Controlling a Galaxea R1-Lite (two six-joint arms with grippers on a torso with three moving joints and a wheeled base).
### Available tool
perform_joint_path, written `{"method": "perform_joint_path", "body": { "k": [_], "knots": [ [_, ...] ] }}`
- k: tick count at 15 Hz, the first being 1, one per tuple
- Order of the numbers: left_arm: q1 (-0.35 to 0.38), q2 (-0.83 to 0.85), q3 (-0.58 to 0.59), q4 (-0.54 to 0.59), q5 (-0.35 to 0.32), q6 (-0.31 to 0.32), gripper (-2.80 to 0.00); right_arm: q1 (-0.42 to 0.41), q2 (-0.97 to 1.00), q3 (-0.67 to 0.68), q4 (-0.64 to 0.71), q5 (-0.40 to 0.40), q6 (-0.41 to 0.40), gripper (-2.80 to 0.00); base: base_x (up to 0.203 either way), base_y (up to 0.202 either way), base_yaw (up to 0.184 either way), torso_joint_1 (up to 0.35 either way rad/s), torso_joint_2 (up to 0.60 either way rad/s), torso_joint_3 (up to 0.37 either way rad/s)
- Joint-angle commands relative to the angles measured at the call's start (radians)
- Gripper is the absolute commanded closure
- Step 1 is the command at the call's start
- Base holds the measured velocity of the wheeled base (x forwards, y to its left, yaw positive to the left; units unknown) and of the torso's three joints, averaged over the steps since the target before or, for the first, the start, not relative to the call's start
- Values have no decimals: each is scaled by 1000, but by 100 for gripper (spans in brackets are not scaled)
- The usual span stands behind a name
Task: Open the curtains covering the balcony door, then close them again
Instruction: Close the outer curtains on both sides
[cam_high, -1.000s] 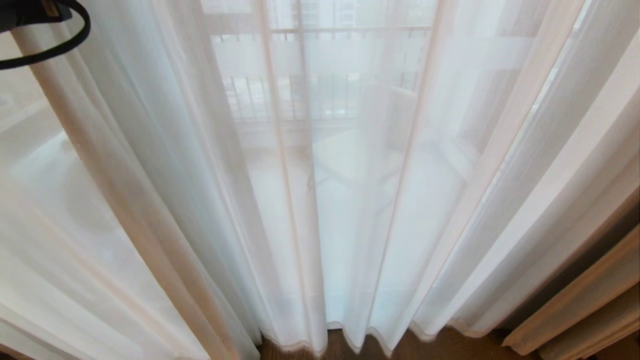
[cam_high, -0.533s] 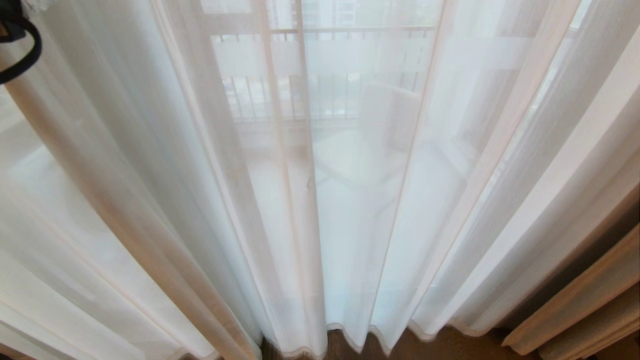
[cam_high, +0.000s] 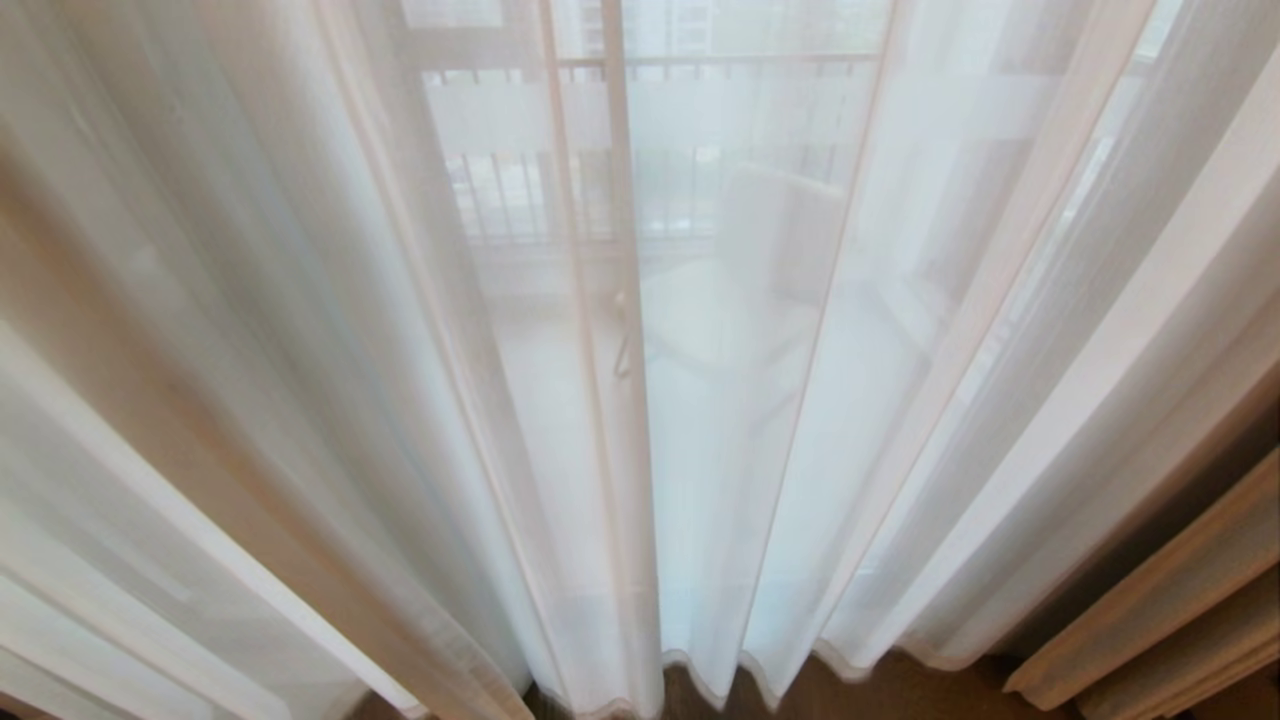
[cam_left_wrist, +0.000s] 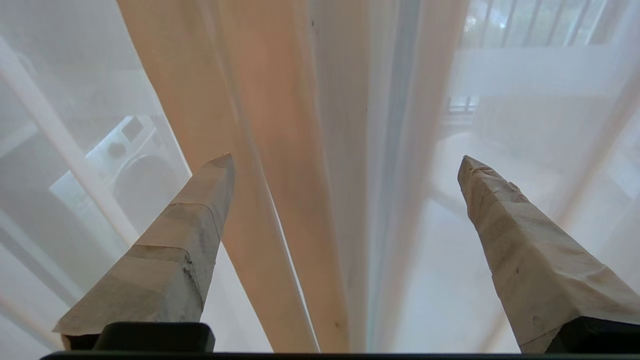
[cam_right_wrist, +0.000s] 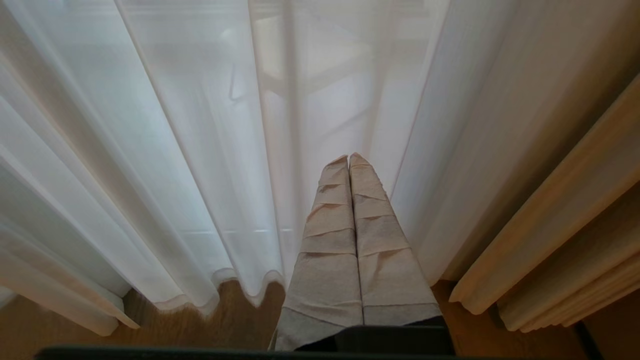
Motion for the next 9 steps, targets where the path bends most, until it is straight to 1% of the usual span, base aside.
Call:
{"method": "perform_joint_path", "body": {
  "k": [1, 9],
  "knots": [
    [1, -82, 41, 13, 2, 0, -280, 0, 1, 0, 0, 1, 0, 0, 0, 0, 0, 0, 0, 0],
    [0, -106, 72, 16, -3, 2, -280, 0, 1, 0, 0, 1, 0, 0, 0, 0, 0, 0, 0, 0]
  ]
}}
